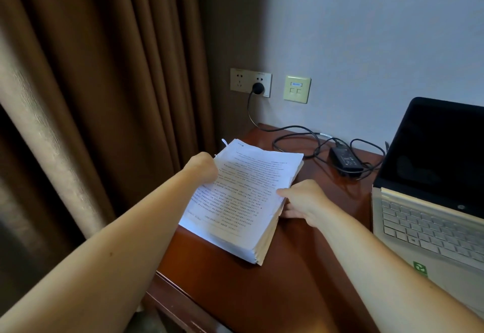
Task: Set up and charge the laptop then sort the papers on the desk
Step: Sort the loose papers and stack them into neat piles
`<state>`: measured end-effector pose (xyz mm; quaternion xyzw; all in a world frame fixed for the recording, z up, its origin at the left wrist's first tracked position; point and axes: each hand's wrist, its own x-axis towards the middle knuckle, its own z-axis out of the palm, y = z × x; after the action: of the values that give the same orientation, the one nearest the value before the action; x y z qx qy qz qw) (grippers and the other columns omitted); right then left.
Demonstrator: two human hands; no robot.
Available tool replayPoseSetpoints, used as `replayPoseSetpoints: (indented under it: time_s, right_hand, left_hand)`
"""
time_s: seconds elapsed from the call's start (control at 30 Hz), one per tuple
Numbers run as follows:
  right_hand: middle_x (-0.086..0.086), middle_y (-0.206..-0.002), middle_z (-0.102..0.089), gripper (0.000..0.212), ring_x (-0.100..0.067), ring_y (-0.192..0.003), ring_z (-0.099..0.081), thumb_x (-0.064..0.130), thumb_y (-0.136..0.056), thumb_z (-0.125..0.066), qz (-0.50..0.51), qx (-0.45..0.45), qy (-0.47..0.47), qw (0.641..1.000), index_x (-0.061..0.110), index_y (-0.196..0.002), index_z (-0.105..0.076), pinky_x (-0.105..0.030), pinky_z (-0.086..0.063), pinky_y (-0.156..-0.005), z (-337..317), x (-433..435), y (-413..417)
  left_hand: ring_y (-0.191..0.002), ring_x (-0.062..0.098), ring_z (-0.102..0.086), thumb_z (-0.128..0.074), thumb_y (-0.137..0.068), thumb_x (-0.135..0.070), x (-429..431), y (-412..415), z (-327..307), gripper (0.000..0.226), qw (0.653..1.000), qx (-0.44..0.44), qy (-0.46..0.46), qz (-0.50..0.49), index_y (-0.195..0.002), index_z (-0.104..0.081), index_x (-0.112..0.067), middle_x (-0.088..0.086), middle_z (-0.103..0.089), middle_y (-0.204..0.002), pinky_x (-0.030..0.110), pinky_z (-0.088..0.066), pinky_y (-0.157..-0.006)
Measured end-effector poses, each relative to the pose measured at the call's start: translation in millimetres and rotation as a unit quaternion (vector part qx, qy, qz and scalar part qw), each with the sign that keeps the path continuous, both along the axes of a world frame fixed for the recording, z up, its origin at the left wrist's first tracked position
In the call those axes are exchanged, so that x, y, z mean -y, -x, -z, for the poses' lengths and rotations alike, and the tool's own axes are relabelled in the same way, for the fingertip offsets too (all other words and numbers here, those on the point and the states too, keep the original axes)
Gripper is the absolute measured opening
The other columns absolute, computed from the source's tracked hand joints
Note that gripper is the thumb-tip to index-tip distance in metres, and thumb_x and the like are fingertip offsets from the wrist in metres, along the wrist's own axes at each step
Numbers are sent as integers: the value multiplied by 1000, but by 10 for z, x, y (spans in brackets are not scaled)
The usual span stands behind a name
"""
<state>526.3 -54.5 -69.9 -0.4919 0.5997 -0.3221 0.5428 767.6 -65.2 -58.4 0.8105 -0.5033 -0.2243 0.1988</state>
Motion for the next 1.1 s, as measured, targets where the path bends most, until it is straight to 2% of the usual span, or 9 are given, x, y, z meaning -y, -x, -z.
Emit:
replayPoseSetpoints:
  time_s: [0.27,0.4,0.53,0.63,0.7,0.77,0.87,0.97,1.1]
  right_hand:
    - [-13,-98,-71,10,-26,-78,-72,1,-84,-73,46,-34,34,998,-3,-90,-66,-27,-56,-48,72,170,-55]
    - [-11,-86,-73,17,-24,-63,-73,12,-79,-79,22,-147,82,985,1,-85,-67,-36,-62,-57,63,243,-41]
    - [-8,-74,-72,17,-21,-49,-70,22,-82,-73,-24,-261,109,959,8,-87,-66,-37,-62,-56,10,261,-30]
    - [-5,-73,-69,19,-22,-51,-68,33,-85,-63,-71,-377,161,909,15,-83,-60,-34,-60,-54,-37,219,-49]
    - [-3,-82,-67,27,-23,-66,-65,44,-87,-57,-92,-477,199,851,17,-82,-55,-30,-53,-58,-72,185,-45]
    - [-1,-90,-63,31,-24,-77,-59,51,-89,-54,-91,-530,225,813,20,-88,-55,-30,-44,-60,-112,147,-22]
    - [0,-89,-61,36,-26,-84,-62,58,-90,-51,-81,-571,243,780,22,-88,-55,-31,-43,-63,-174,44,54]
    - [-2,-94,-63,41,-28,-92,-64,58,-93,-47,-71,-609,243,752,20,-95,-61,-32,-42,-66,-266,-101,225]
    - [-6,-110,-66,39,-31,-100,-63,51,-94,-50,-51,-636,202,743,16,-107,-63,-32,-39,-70,-402,-347,598]
  left_hand:
    - [-85,21,-65,-52,-97,-2,86,-15,49,28,999,18,29,9,-121,-63,-11,6,-66,-102,34,-60,-75]
    - [-80,21,-63,-54,-94,1,109,-10,56,30,998,49,32,20,-122,-61,-9,7,-63,-97,30,-51,-61]
    - [-81,22,-63,-53,-95,2,112,15,57,32,996,74,33,27,-124,-61,-8,6,-63,-97,31,-52,-66]
    - [-87,22,-63,-55,-95,0,99,75,45,41,994,94,39,31,-134,-55,-11,6,-63,-105,31,-54,-69]
    - [-113,30,-57,-57,-91,1,84,159,30,56,988,143,42,45,-144,-48,-14,10,-58,-125,43,-53,-93]
    - [-130,33,-46,-57,-90,0,85,269,0,62,977,198,46,67,-149,-45,-17,12,-49,-141,48,-43,-108]
    - [-127,30,-48,-56,-92,-10,131,480,-47,47,962,236,55,127,-138,-58,-20,8,-53,-140,45,-45,-106]
    - [-112,25,-61,-57,-95,-24,148,753,-102,30,948,237,51,206,-123,-67,-21,2,-66,-124,34,-51,-90]
    - [-100,25,-65,-58,-92,-29,45,1202,-221,25,925,241,32,291,-114,-70,-25,0,-68,-114,33,-50,-78]
